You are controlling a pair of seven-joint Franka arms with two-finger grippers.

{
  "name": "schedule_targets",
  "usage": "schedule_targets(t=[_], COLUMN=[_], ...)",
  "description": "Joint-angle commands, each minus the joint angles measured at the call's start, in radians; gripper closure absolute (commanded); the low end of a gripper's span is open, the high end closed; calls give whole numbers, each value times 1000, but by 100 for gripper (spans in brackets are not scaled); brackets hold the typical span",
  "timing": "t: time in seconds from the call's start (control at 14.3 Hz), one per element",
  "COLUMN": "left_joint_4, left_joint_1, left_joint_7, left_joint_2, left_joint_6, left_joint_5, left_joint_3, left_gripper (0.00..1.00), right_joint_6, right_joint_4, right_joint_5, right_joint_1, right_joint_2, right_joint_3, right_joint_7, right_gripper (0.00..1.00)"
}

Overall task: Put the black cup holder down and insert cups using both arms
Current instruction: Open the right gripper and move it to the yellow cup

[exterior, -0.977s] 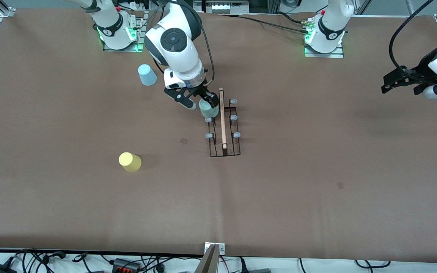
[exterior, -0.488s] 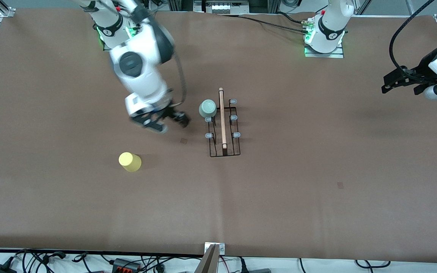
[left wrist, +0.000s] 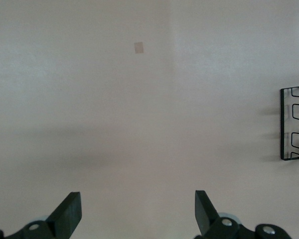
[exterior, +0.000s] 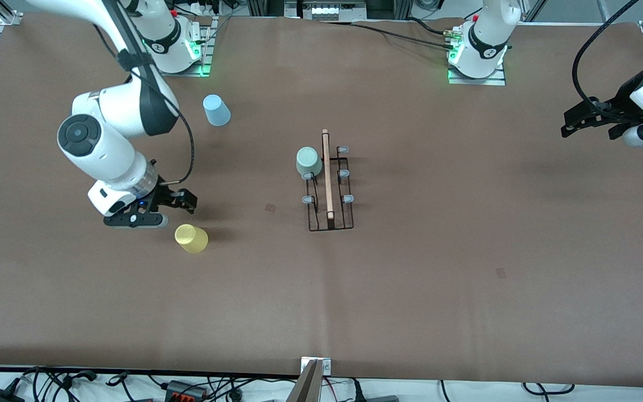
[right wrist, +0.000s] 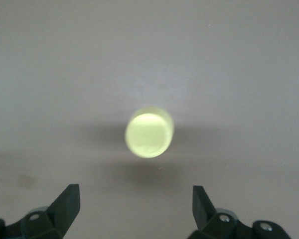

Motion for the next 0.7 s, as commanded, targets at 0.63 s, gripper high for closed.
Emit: schedule_targets(t=[0.63], left_joint_4=[29], left_joint_1=[4], left_joint_7=[2], left_joint_2=[15], left_joint_6=[-23], left_joint_5=[9], left_joint_3=[-3], left_gripper=[0], right_joint_6=[230], right_joint_4=[-11], right_joint_5=[-32], right_joint_1=[15], right_joint_2=[177], right_joint_3=[-15], right_joint_7=[-17], right_gripper=[0])
